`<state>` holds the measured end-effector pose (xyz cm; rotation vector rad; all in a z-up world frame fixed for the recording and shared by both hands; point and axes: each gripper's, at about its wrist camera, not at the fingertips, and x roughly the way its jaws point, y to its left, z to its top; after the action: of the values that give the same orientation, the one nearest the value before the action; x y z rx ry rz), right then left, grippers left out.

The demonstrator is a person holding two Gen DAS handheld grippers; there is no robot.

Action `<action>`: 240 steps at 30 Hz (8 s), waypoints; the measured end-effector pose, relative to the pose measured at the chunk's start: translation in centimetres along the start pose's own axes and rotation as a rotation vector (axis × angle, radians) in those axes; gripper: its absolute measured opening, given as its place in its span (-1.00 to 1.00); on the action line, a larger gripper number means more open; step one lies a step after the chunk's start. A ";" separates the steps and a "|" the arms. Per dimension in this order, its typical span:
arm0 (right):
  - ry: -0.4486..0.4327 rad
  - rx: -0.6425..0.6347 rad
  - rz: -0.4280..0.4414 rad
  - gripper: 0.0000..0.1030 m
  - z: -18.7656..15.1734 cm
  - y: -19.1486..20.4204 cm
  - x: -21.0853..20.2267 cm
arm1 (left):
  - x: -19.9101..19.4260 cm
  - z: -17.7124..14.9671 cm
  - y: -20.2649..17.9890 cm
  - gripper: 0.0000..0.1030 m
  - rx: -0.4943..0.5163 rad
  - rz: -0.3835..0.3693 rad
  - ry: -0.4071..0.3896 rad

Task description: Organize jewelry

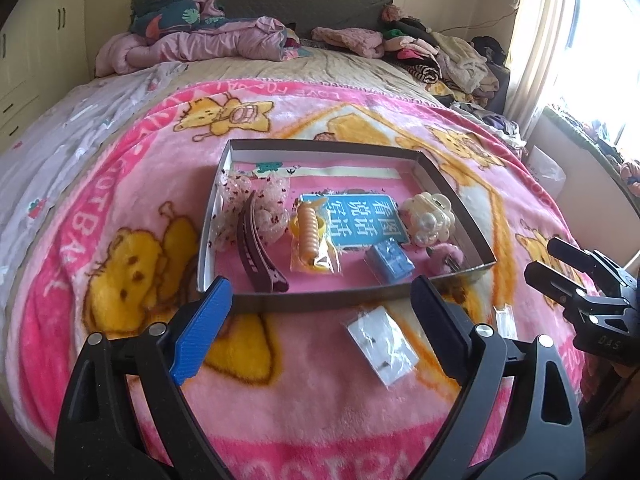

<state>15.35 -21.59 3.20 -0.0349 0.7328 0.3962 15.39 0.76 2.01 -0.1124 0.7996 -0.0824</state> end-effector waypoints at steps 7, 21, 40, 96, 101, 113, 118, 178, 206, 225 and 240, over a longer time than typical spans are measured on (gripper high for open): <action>0.032 0.009 -0.006 0.63 -1.9 -0.4 -0.3 | -0.4 -1.6 -0.6 0.59 -0.002 -0.002 0.008; 0.108 0.053 0.000 0.63 -5.6 -2.0 0.4 | 1.6 -3.5 -2.4 0.59 0.022 -0.025 0.080; 0.199 0.077 0.061 0.49 -8.7 -2.2 3.7 | 6.2 -5.8 -4.3 0.59 0.006 -0.011 0.189; 0.101 -0.111 0.221 -0.28 -2.8 4.7 2.4 | 1.0 -2.6 -0.1 -0.22 -0.045 -0.005 0.049; 0.084 -0.111 0.219 -0.28 -1.6 4.8 2.5 | 1.2 -1.6 0.0 -0.22 -0.042 -0.007 0.047; 0.032 -0.093 0.204 -0.28 1.5 3.9 2.8 | 2.0 0.8 -0.4 -0.22 -0.011 -0.015 0.050; 0.012 -0.078 0.183 -0.28 2.4 2.9 3.0 | 2.4 2.0 -0.8 -0.22 0.004 -0.020 0.044; 0.118 0.029 0.043 -0.24 1.8 -1.8 11.1 | 12.9 3.7 -2.6 -0.21 0.053 -0.090 0.162; -0.004 0.006 0.030 0.69 0.5 0.2 1.3 | 2.4 0.1 -1.1 0.78 0.013 -0.028 0.054; -0.036 -0.022 0.048 0.86 -3.6 2.6 -3.2 | -2.2 -5.2 -1.0 0.78 -0.005 0.002 0.033; -0.025 -0.033 0.059 0.86 -5.1 3.6 -3.7 | -3.6 -6.0 -1.0 0.78 -0.023 0.021 0.006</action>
<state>8.30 -20.40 2.22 -0.0391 0.7036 0.4640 8.55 -0.22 0.54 -0.1259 0.8079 -0.0532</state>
